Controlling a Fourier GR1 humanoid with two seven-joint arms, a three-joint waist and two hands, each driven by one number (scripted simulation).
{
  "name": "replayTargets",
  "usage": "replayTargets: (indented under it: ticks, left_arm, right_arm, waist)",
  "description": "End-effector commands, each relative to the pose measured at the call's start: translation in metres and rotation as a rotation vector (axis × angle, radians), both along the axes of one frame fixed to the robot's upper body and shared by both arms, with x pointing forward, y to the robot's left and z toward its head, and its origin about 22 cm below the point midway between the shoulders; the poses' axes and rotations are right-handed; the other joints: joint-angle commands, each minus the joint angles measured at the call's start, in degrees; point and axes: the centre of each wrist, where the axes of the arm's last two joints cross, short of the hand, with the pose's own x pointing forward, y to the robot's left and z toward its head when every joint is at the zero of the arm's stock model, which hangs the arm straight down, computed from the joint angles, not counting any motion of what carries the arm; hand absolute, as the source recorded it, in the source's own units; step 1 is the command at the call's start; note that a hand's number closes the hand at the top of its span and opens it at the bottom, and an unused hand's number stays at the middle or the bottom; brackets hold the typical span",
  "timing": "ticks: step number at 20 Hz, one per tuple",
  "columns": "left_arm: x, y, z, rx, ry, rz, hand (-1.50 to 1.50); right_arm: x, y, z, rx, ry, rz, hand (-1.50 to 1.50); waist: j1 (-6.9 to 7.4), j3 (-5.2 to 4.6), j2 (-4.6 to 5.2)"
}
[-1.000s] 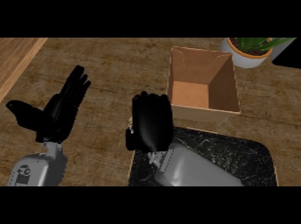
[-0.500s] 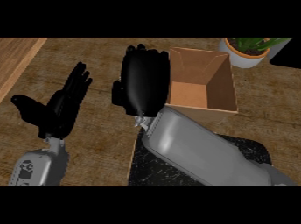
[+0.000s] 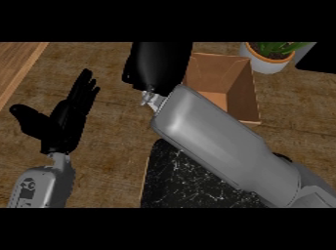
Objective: Pick the cupcake from the tray and place it in the cardboard box
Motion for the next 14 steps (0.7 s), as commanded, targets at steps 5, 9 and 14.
replayTargets:
  ticks: [5, 9, 14]
  left_arm:
    - [-0.005, 0.01, -0.004, 0.001, -0.008, 0.036, 0.0]
    - [-0.003, 0.026, 0.0, 0.006, -0.003, 0.067, 0.0]
    - [-0.013, 0.011, -0.011, -0.013, 0.008, 0.064, 0.0]
  right_arm:
    - [0.024, 0.01, 0.003, 0.046, 0.025, -0.314, 1.5]
    - [0.036, 0.0, -0.028, 0.033, 0.032, -0.32, 1.5]
    - [0.053, -0.007, -0.029, -0.016, 0.102, -0.353, 1.5]
  waist:
    - [-1.89, 0.01, -0.14]
    - [-3.23, 0.13, 0.17]
    - [-3.9, 0.19, 0.03]
